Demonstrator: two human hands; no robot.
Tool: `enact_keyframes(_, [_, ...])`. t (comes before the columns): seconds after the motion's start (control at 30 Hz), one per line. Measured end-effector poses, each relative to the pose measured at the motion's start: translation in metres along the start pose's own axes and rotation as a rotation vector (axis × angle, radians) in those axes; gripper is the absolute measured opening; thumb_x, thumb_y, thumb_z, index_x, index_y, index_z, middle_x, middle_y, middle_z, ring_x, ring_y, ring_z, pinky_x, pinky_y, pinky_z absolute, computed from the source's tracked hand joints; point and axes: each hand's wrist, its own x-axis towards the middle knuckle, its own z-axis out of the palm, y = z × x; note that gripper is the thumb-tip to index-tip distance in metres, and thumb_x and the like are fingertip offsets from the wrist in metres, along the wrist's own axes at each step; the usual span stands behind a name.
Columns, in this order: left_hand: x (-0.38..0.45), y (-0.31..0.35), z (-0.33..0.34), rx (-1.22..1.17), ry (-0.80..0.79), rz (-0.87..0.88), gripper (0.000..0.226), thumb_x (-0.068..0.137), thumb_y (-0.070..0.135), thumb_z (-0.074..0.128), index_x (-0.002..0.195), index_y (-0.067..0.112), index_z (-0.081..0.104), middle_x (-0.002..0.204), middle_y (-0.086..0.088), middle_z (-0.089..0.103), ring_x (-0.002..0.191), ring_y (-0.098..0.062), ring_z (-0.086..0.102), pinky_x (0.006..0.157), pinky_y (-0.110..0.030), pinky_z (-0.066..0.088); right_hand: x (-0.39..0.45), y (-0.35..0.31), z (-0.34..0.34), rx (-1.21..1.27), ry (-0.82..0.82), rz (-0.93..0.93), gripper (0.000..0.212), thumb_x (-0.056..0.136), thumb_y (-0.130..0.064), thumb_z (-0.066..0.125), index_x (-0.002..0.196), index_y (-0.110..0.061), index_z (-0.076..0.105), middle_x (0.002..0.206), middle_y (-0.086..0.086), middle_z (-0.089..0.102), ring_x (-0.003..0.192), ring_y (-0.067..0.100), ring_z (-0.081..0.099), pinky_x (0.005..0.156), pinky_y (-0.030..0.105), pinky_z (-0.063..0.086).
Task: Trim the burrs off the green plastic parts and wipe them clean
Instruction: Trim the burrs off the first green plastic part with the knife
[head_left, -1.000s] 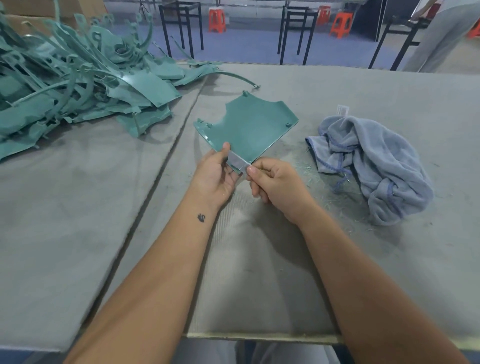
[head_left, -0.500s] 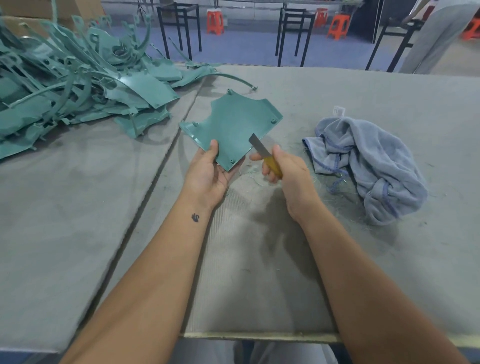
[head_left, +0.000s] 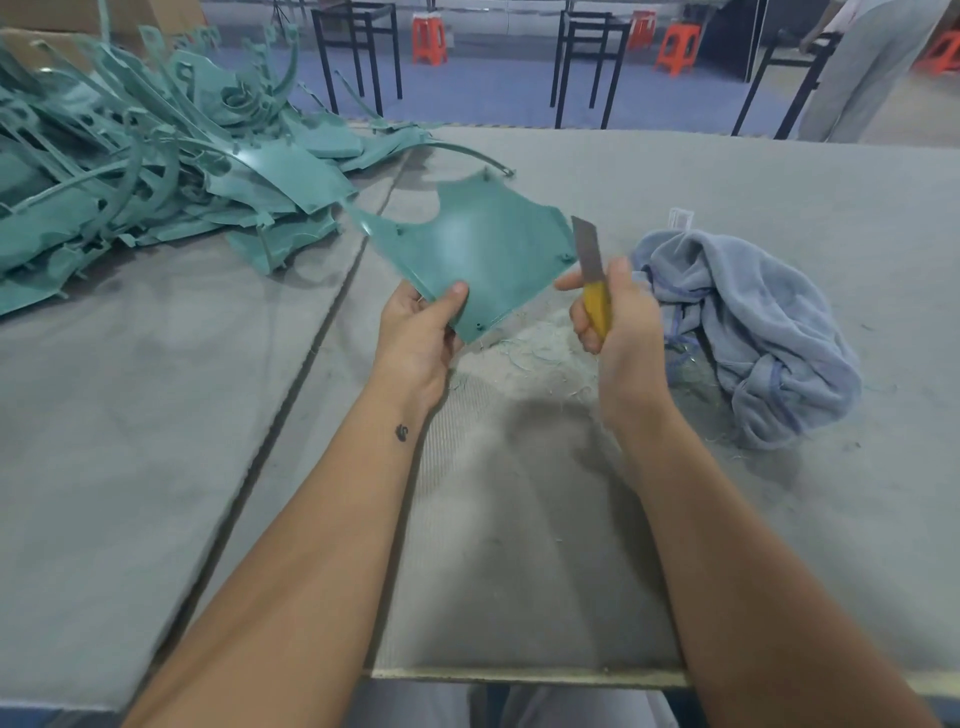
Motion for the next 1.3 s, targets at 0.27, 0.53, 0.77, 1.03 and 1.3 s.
enact_keyframes(0.27, [0.007,-0.001,-0.003,-0.069,0.085,-0.09,0.015,0.098,0.0,0.049,0.101,0.005,0.063,0.086,-0.005,0.075,0.076,-0.017,0.072,0.063,-0.027,0.059,-0.009,0.014,0.016,-0.192,-0.396,0.091,0.028,0.1,-0.014,0.05,0.073,-0.017,0.057,0.06,-0.001,0.055,0.049,0.007,0.039,0.049,0.017,0.033])
enact_keyframes(0.53, [0.001,0.002,-0.002,-0.2,-0.011,-0.071,0.018,0.099,-0.001,0.045,0.102,0.002,0.063,0.088,-0.008,0.075,0.079,-0.019,0.072,0.076,-0.032,0.06,-0.01,0.022,0.015,-0.296,-0.477,0.069,0.019,0.096,-0.01,0.057,0.08,-0.016,0.065,0.056,-0.004,0.051,0.049,0.0,0.041,0.052,0.011,0.034])
enact_keyframes(0.77, [-0.003,0.006,-0.006,-0.217,0.002,-0.108,0.018,0.099,-0.001,0.045,0.105,0.001,0.062,0.091,-0.01,0.073,0.077,-0.018,0.072,0.073,-0.029,0.06,-0.01,0.024,0.016,-0.27,-0.417,0.053,0.024,0.097,-0.009,0.053,0.076,-0.019,0.06,0.057,-0.005,0.05,0.05,0.001,0.04,0.053,0.013,0.033])
enact_keyframes(1.03, [-0.004,0.008,-0.008,-0.215,0.026,-0.133,0.018,0.099,-0.001,0.045,0.1,0.002,0.062,0.086,-0.01,0.074,0.074,-0.019,0.072,0.071,-0.029,0.061,-0.008,0.025,0.015,-0.175,-0.432,0.081,0.026,0.097,-0.008,0.054,0.075,-0.02,0.06,0.057,-0.001,0.051,0.048,0.003,0.04,0.049,0.011,0.034])
enact_keyframes(1.3, [-0.004,0.007,-0.006,-0.126,0.053,-0.132,0.016,0.099,0.001,0.047,0.101,0.004,0.062,0.088,-0.008,0.074,0.076,-0.018,0.071,0.07,-0.03,0.061,-0.007,0.025,0.015,-0.142,-0.359,0.092,0.026,0.097,-0.005,0.051,0.076,-0.017,0.06,0.059,0.001,0.048,0.047,0.0,0.039,0.051,0.008,0.033])
